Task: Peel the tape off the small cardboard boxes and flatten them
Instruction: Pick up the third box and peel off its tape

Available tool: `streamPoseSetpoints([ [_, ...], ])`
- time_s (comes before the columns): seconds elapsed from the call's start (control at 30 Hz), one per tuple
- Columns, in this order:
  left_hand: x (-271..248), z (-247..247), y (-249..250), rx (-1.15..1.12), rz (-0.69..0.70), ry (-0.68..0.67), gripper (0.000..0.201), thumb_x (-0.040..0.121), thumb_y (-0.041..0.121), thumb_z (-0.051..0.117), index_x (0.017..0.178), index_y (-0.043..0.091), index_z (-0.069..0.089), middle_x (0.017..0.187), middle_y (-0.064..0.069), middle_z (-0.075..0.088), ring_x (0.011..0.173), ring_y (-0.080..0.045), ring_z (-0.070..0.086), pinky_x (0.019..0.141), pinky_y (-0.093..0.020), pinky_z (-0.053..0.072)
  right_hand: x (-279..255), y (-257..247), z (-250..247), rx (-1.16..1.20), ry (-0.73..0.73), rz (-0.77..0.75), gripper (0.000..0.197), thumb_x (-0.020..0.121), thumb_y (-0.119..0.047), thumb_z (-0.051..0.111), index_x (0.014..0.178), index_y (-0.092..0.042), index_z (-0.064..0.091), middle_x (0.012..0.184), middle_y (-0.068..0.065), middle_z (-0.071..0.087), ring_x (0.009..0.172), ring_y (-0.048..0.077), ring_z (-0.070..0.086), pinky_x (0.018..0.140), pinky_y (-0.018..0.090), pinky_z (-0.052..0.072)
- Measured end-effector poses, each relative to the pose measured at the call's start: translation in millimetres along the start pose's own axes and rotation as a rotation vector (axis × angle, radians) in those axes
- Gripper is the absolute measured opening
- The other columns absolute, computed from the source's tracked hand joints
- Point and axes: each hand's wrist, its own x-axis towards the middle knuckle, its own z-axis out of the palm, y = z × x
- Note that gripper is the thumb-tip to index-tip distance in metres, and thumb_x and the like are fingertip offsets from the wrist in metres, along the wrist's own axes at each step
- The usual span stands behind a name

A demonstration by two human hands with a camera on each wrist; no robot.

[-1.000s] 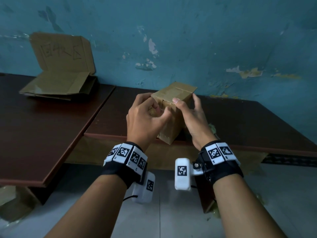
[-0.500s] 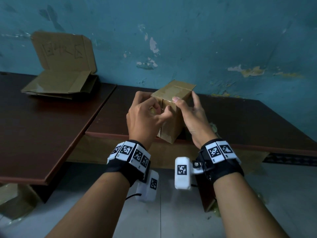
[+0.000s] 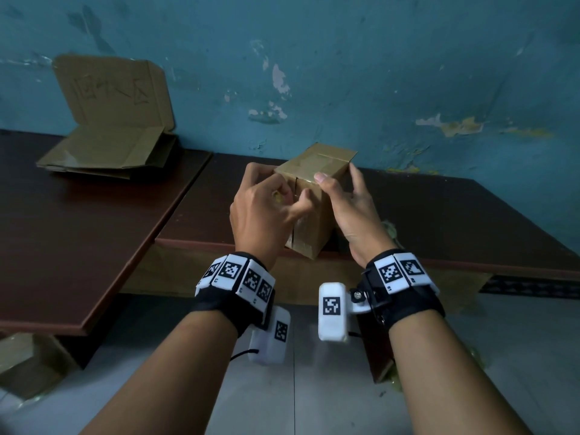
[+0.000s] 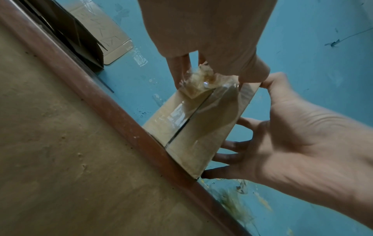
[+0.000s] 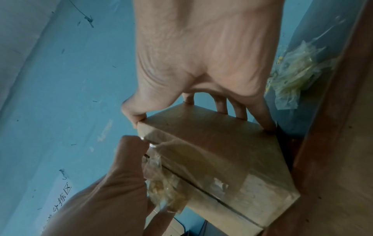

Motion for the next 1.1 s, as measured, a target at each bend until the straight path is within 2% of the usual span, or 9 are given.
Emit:
streamPoseSetpoints([
  [0.1, 0.2, 3.1, 0.2, 0.030, -0.008, 0.006, 0.038, 0.072, 0.061, 0.069, 0.065, 0.025, 0.060, 0.105, 0.014, 0.061, 0.081, -0.006, 0.058, 0.063, -0.027, 0.044, -0.1, -0.2, -0.4, 0.001, -0.001, -0.011, 0.114, 0.067, -0.071, 0.081, 0.164, -0.037, 0.032, 0.141, -0.008, 0.067, 0.129, 0.009, 0.063, 0.114, 0.043, 0.051],
  [0.23, 1.4, 5.0, -3.7, 0.044, -0.010, 0.056, 0.032, 0.078, 0.047, 0.070, 0.067, 0.018, 0.065, 0.104, 0.011, 0.063, 0.079, -0.012, 0.061, 0.066, -0.040, 0.054, -2.0, -0.2, 0.9, -0.016, -0.003, -0.012, 0.115, 0.068, -0.073, 0.080, 0.165, -0.039, 0.029, 0.144, -0.009, 0.064, 0.131, 0.009, 0.061, 0.114, 0.044, 0.051],
  [0.4, 0.4, -0.9, -4.6, 0.012, 0.036, -0.036, 0.043, 0.076, 0.065, 0.068, 0.069, 0.022, 0.062, 0.108, 0.012, 0.060, 0.086, -0.006, 0.059, 0.067, -0.030, 0.050, -1.4, 1.2, -2.0, 0.003, 0.001, -0.001, 0.115, 0.066, -0.075, 0.081, 0.163, -0.040, 0.031, 0.144, -0.008, 0.064, 0.130, 0.010, 0.062, 0.114, 0.044, 0.051],
  [0.47, 0.6, -2.1, -4.8, 0.012, 0.038, -0.043, 0.045, 0.074, 0.068, 0.068, 0.069, 0.024, 0.062, 0.108, 0.014, 0.059, 0.087, -0.005, 0.059, 0.067, -0.030, 0.052, -1.1, 0.9, -1.2, 0.007, -0.005, -0.003, 0.113, 0.066, -0.074, 0.081, 0.163, -0.040, 0.032, 0.144, -0.010, 0.065, 0.130, 0.008, 0.063, 0.114, 0.042, 0.051],
  [0.6, 1.2, -1.9, -5.0, -0.004, 0.025, -0.037, 0.039, 0.074, 0.066, 0.067, 0.067, 0.028, 0.058, 0.106, 0.013, 0.059, 0.086, -0.003, 0.057, 0.067, -0.032, 0.054, -1.3, -0.3, -1.1, 0.015, -0.018, -0.016, 0.109, 0.068, -0.070, 0.081, 0.162, -0.039, 0.035, 0.138, -0.012, 0.068, 0.124, 0.004, 0.066, 0.109, 0.038, 0.054],
  [0.7, 1.0, -1.9, -2.7, -0.004, 0.012, -0.034, 0.039, 0.073, 0.065, 0.066, 0.067, 0.028, 0.057, 0.106, 0.013, 0.059, 0.083, -0.003, 0.056, 0.066, -0.031, 0.051, -0.7, 0.0, -0.5, 0.011, -0.019, -0.020, 0.109, 0.068, -0.071, 0.082, 0.161, -0.039, 0.036, 0.138, -0.009, 0.069, 0.126, 0.009, 0.066, 0.110, 0.043, 0.054],
  [0.83, -0.1, 0.9, 0.3, 0.030, -0.004, -0.015, 0.044, 0.071, 0.064, 0.064, 0.068, 0.020, 0.062, 0.105, 0.012, 0.059, 0.082, -0.005, 0.057, 0.064, -0.028, 0.044, -0.7, 0.0, -0.1, 0.001, -0.013, -0.025, 0.112, 0.069, -0.071, 0.080, 0.164, -0.038, 0.032, 0.143, -0.008, 0.065, 0.131, 0.010, 0.062, 0.114, 0.043, 0.051],
  [1.1, -3.3, 1.2, 0.1, 0.048, 0.008, -0.041, 0.045, 0.077, 0.063, 0.062, 0.073, 0.019, 0.062, 0.113, 0.009, 0.060, 0.087, -0.012, 0.061, 0.068, -0.033, 0.051, 0.8, 3.1, -1.1, -0.004, 0.008, -0.026, 0.107, 0.069, -0.072, 0.080, 0.161, -0.039, 0.036, 0.140, -0.012, 0.067, 0.128, 0.008, 0.064, 0.112, 0.044, 0.052],
])
